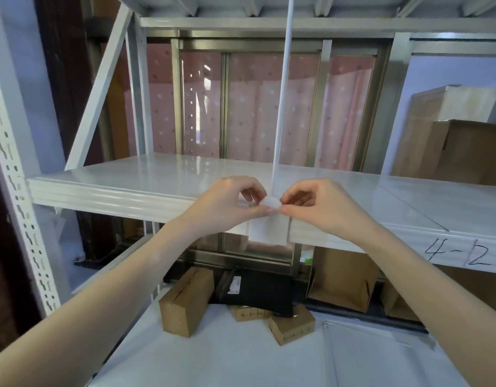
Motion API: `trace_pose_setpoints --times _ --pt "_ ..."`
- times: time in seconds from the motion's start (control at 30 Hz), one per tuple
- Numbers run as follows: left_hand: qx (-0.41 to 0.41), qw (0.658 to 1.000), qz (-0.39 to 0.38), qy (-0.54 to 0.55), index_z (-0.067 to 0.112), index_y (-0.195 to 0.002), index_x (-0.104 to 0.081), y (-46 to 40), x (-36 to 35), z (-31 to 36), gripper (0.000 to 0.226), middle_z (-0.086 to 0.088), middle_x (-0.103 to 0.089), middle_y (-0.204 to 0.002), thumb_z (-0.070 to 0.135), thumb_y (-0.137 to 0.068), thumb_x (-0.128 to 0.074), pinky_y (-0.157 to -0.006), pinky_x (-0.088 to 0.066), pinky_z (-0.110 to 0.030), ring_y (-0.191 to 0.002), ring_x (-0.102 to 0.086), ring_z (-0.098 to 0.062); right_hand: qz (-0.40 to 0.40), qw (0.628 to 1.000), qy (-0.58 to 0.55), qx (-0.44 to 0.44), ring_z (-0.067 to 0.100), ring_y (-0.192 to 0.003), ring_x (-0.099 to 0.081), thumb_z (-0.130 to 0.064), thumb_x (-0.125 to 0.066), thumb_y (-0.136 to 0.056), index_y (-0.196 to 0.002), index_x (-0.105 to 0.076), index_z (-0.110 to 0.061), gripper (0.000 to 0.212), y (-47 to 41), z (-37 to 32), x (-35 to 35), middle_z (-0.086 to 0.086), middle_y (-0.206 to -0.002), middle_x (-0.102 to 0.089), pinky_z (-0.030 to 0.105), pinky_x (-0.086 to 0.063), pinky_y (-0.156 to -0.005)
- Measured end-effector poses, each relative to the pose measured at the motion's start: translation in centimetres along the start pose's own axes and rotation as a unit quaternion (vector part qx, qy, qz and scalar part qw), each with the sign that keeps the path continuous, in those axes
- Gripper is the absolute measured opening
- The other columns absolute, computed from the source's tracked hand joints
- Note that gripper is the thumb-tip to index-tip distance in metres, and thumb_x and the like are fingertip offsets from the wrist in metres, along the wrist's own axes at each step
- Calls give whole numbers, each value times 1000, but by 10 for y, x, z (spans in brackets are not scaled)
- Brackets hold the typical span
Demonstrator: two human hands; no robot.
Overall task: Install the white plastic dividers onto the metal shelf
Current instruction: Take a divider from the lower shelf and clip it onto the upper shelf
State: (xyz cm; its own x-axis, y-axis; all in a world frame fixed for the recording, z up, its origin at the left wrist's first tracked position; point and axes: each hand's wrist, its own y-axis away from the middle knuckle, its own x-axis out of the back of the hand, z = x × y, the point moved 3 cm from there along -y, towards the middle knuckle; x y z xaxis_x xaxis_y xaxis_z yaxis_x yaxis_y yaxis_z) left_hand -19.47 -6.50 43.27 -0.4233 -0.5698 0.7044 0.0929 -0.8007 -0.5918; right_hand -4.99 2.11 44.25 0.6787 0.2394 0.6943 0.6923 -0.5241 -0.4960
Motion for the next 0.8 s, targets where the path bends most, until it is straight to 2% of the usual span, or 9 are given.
trace_pose_setpoints --times 0.2,0.33,0.43,0.6,0.8 --pt "35 998 8 44 20 -83 -67 -2 0 -1 17 15 -62 -75 32 -74 -76 -60 -39 -1 -68 -56 6 -31 999 -38 -15 7 -70 -64 -18 -77 -71 -86 -73 -12 17 -6 1 1 -2 -77 -70 17 -53 -71" --pt "38 998 4 49 21 -81 -65 -4 0 -2 17 13 -63 -75 32 -73 -77 -59 -39 -1 -71 -58 -2 -36 998 -56 -22 8 -66 -62 -15 -79 -69 -82 -71 -10 15 -9 0 -3 1 -74 -69 19 -54 -71" --pt "39 997 3 61 21 -81 -66 -6 -1 -5 16 11 -65 -76 32 -73 -76 -57 -40 -2 -71 -58 -2 -41 996 -69 -28 11 -70 -64 -13 -78 -69 -83 -71 -8 16 -10 0 -3 7 -79 -71 20 -55 -72" --pt "36 995 -17 88 26 -73 -64 -11 -2 -12 15 13 -63 -69 32 -73 -78 -54 -39 -6 -62 -56 4 -38 994 -91 -43 13 -73 -65 -10 -78 -68 -84 -70 -7 18 -12 1 -5 11 -83 -71 18 -55 -73" --pt "14 994 -35 98 21 -74 -65 -17 1 -15 16 13 -62 -68 30 -72 -78 -56 -41 -7 -61 -56 3 -20 993 -103 -56 5 -66 -64 -7 -78 -67 -78 -69 -12 15 -12 2 -8 3 -75 -69 11 -54 -67"
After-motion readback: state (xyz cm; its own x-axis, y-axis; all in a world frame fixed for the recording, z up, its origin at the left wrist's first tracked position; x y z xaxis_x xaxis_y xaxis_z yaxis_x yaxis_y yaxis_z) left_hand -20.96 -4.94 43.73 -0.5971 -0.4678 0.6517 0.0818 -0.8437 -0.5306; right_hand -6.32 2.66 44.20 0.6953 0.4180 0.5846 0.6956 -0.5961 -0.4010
